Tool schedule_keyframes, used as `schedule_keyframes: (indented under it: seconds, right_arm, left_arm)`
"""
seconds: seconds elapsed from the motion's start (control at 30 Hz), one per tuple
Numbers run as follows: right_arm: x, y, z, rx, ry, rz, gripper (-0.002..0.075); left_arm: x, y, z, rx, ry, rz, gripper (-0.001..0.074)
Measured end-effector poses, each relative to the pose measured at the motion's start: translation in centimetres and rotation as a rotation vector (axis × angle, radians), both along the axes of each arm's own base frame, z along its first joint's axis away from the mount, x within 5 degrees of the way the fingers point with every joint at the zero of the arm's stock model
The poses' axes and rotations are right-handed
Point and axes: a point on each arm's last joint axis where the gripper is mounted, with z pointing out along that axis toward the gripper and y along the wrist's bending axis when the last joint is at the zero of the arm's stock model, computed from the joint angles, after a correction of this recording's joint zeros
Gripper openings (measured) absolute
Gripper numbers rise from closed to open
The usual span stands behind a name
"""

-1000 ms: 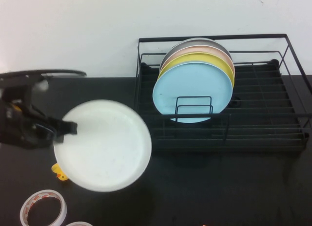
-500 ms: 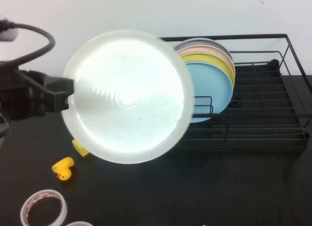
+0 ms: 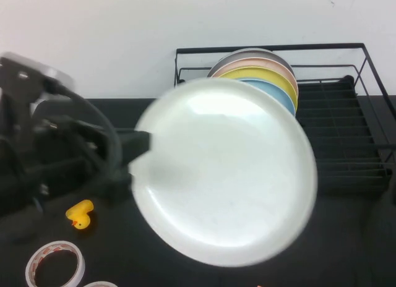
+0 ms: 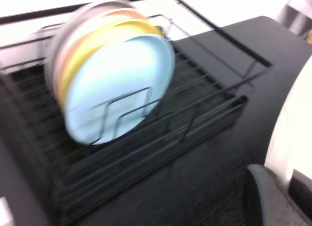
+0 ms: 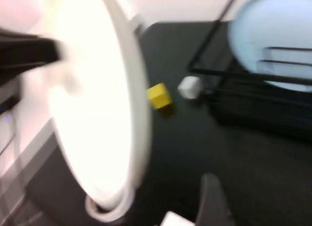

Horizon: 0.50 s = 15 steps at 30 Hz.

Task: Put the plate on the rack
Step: Hand over the plate

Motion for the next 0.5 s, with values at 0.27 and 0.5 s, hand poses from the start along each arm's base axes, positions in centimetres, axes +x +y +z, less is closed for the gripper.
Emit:
schedule_keyframes:
  seconds: [0.27,0.5]
  right_arm:
    - [4.1,1.3,3.8,0.005,-0.197,0.255,0.043]
    - [5.6,1.7,4.1,-0.004,-0.19,0.372,0.043]
  left_arm:
    - [-1.6,-3.8,0.7,0.005,-0.142,-0.049,0.0002]
    - [-3.3,-6.0,1.2,-0.023,-0.211,-0.075,0.0002]
